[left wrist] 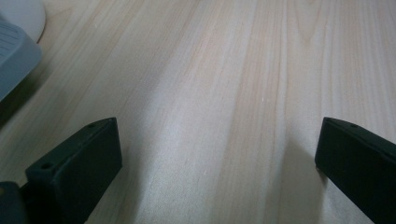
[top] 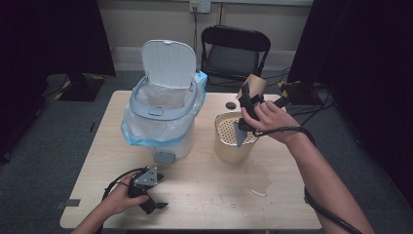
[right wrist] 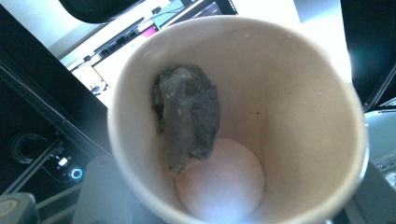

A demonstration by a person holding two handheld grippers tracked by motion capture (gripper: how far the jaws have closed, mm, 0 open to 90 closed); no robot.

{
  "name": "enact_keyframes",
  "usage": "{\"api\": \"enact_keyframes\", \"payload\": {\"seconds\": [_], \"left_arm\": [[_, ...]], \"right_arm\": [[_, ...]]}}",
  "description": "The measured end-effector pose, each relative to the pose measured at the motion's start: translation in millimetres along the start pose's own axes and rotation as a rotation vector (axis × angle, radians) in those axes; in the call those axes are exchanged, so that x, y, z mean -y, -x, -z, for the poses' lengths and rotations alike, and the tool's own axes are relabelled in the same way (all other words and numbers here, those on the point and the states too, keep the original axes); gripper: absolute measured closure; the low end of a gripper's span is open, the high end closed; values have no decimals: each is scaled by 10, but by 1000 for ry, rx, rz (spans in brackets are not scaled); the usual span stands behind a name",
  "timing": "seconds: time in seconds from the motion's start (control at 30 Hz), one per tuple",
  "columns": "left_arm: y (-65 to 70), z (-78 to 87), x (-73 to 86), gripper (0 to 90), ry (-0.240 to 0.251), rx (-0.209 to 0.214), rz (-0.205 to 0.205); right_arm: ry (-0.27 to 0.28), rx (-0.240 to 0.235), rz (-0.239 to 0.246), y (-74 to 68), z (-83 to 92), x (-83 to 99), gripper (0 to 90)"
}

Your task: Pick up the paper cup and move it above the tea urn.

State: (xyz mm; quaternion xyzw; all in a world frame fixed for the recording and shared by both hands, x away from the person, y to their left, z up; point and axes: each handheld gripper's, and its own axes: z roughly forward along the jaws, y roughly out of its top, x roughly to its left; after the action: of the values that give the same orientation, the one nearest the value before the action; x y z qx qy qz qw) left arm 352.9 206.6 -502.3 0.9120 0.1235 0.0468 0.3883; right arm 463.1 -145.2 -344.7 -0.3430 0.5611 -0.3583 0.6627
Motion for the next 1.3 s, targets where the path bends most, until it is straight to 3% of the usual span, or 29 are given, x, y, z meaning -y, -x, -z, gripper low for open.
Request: {"api": "enact_keyframes", "payload": {"seconds": [0.1,0.33,0.43,0.6,0.63,0.67,0.7,0.73,0.77,0.8,0.83,0.87,0.9,0.93,0.97,1.0,1.03,1.07,1.1,1.13,1.2,1.27,1.3], "left_arm": [[1,0,0,0,-1,-1,1],[2,0,-1,0,-1,-2,1],[1,1,-1,0,-1,0,1],[0,1,-1,0,-2,0,-1],[1,1,-1,0,-2,-2,0],[0,1,-1,0,-1,0,1],[1,0,-1,0,0,-1,1],[1,1,-1,0,-2,0,-1],[1,1,-1,0,-2,0,-2],[0,2,-1,0,-2,0,-2],[-2,2,-1,0,-3,2,-4],[-2,2,-1,0,-3,2,-4],[1,1,-1,0,-1,0,-1],[1,1,-1,0,-1,0,-1],[1,1,0,0,0,2,-1],[-1,2,-1,0,-2,2,-3],[-2,2,-1,0,-2,2,-4],[0,2,-1,0,-3,0,-3],[2,1,-1,0,-2,-1,0],[-1,1,-1,0,-3,2,-4],[1,1,-1,0,-3,0,-3],[0,2,-1,0,-3,0,-4],[-2,3,-1,0,-5,0,-5]], "right_arm": [[-18,2,17,-43,14,-5,391],[21,-5,77,-47,7,-1,391],[11,-2,75,-55,12,4,391],[-8,27,17,-14,5,59,392],[-29,-4,-50,-2,0,60,394],[1,-39,33,-25,-7,8,399],[3,-17,89,-93,7,-18,402],[5,36,44,-107,10,3,402],[-14,25,-65,-42,9,50,402],[-26,-19,-90,-15,12,48,402],[-3,-4,-37,-41,18,23,402],[18,6,-73,-33,14,35,402],[7,-31,-127,-18,13,33,402],[25,-31,-36,-32,30,-1,402],[39,5,5,-56,30,-5,402],[6,-13,-70,-39,18,21,402],[-1,-39,-36,-25,23,2,402],[34,-13,26,-48,53,-26,403],[38,3,-1,-39,43,-11,403],[12,-17,-83,-16,28,29,402],[-6,-53,-113,-5,-2,76,401],[10,-61,-182,-10,-4,99,398],[18,-97,-236,8,-4,112,397]]}}
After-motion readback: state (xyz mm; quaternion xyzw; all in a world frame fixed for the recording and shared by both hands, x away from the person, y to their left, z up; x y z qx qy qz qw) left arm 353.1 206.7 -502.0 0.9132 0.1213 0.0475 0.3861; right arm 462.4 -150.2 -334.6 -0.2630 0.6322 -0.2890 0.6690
